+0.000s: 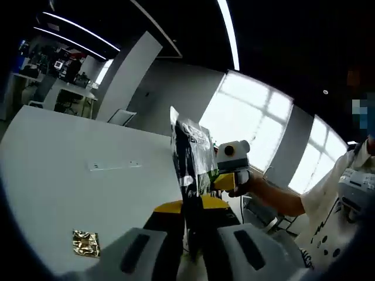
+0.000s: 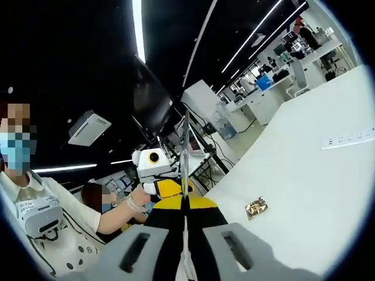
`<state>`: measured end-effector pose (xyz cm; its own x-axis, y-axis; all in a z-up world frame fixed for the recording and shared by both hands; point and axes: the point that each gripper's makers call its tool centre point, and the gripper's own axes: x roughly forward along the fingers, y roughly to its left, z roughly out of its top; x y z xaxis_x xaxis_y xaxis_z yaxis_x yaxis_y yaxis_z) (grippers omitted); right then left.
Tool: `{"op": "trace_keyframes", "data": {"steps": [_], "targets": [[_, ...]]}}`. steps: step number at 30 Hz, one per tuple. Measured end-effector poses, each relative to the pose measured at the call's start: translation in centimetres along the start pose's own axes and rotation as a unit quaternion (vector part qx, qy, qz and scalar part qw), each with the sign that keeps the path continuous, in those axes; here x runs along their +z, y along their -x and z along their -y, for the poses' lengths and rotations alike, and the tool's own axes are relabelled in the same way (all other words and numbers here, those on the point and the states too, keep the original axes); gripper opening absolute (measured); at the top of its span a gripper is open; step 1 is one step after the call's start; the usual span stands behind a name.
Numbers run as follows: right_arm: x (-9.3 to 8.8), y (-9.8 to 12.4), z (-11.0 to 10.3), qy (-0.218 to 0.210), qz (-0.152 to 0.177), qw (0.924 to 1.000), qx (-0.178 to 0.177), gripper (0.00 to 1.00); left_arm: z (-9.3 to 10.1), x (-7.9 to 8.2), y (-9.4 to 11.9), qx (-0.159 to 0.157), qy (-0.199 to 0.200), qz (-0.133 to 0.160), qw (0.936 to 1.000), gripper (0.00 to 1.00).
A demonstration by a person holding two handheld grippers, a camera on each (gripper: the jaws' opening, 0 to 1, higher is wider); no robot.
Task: Arrange the skincare products in the storage area until every visible bottle or jar stands upright without overlapping.
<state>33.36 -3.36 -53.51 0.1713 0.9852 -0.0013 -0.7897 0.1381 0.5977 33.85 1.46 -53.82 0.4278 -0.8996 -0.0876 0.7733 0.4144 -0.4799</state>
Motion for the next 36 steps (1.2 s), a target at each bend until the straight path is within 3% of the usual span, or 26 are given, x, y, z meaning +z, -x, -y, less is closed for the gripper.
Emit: {"op": "trace_keyframes", "data": {"steps": [12,25,26,29,36], "targets": [[-0.5,0.2,-3.1,-0.007,0.009,0.9992,0.039,0.01,3.6,0.3,1.8,-0.051,0.004,0.012,0.9986,0.00],[-2.7,0.6,-5.7,-0.013,0.008,0.9977,0.067,0.01,6.1,-1.5,3.3,-0.076,0.036,0.013,0.9964,0.00],[-2.9,0.6,-5.9,-0.008,0.006,0.9976,0.069,0.01,6.5,-1.5,3.5,-0.090,0.033,0.016,0.9953,0.00],[-3.2,0.6,-6.2,-0.002,0.007,0.9982,0.059,0.03,6.5,-1.9,3.8,-0.081,0.062,0.018,0.9947,0.00],[-5.4,0.8,-5.4,0.056,-0.029,0.9980,-0.001,0.14,6.3,-3.5,4.4,-0.059,0.072,0.002,0.9956,0.00]]}}
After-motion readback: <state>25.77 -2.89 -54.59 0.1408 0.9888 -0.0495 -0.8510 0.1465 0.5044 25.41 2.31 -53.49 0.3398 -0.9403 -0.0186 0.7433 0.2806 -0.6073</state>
